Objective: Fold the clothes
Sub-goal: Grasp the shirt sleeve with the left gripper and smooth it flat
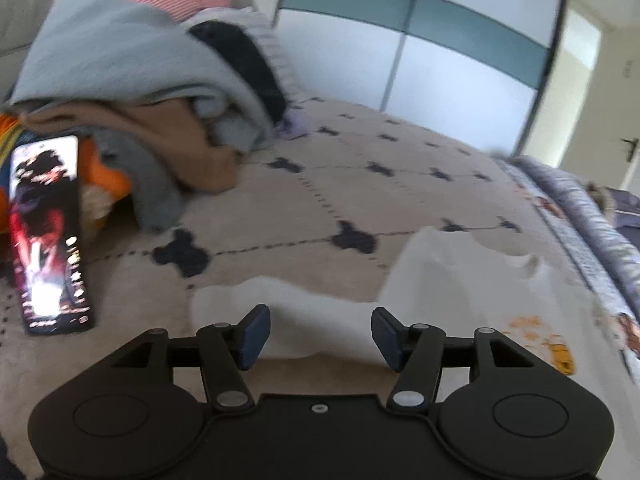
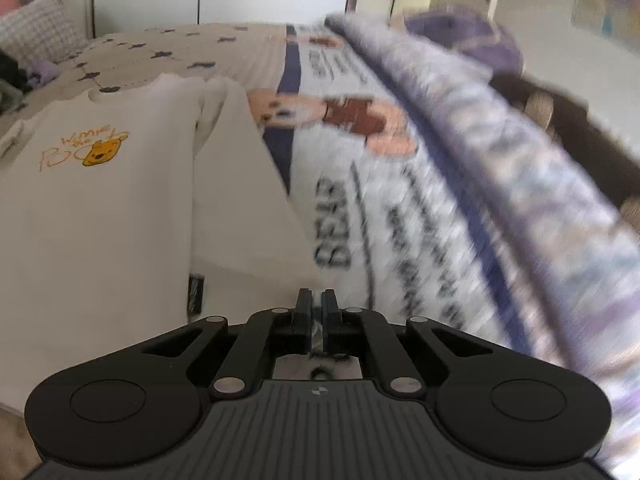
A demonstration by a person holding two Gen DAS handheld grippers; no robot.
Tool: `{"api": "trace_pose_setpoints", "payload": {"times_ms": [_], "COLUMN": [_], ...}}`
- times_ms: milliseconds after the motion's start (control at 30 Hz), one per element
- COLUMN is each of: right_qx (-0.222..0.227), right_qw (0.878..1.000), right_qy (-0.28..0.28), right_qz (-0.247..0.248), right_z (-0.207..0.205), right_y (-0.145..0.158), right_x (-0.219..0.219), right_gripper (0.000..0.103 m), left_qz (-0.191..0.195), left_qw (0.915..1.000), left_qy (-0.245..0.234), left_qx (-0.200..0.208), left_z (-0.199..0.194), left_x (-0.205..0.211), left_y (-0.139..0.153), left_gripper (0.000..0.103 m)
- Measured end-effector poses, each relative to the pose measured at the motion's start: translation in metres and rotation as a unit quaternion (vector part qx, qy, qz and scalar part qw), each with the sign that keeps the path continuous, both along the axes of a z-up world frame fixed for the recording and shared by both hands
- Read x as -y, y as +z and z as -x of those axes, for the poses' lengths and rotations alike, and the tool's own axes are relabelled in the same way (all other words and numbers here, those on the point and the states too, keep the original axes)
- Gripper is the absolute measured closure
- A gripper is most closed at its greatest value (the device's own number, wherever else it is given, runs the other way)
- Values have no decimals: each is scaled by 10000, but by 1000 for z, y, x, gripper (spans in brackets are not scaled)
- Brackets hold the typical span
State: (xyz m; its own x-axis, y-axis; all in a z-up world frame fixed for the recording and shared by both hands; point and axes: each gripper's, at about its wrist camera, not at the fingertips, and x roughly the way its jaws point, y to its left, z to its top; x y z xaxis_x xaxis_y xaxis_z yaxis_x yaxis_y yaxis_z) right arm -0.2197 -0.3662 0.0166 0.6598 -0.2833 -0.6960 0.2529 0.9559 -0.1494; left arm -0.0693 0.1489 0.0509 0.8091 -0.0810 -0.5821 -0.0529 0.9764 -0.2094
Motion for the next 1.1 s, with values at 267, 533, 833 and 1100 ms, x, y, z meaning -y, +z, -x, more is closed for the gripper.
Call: {"api": "trace_pose_setpoints", "payload": {"times_ms": [267, 533, 833, 1100], "right_qx": [386, 562, 327, 148], "right_qw": [9937, 9824, 9716, 9604], "right_qy": [-343, -698, -677, -463], "right_qz": [991, 1639, 2243, 2745], "right_z": [-20, -47, -103, -154], "right_y": [55, 79, 79, 80], "right_x": [30, 83, 138, 161], "right_gripper": [97, 97, 97, 97], "left_qz": [-74, -373, -721, -908], "left_qw": [9969, 9819, 9449, 9050], "left_qy": [-760, -1854, -3192, -4157], "left_qx": [170, 119, -1, -12], "left_z": [3, 10, 15, 31], "left_x": [44, 115, 210, 264], "left_y": [4, -15, -47, -82], "left_gripper": [48, 47, 47, 43]}}
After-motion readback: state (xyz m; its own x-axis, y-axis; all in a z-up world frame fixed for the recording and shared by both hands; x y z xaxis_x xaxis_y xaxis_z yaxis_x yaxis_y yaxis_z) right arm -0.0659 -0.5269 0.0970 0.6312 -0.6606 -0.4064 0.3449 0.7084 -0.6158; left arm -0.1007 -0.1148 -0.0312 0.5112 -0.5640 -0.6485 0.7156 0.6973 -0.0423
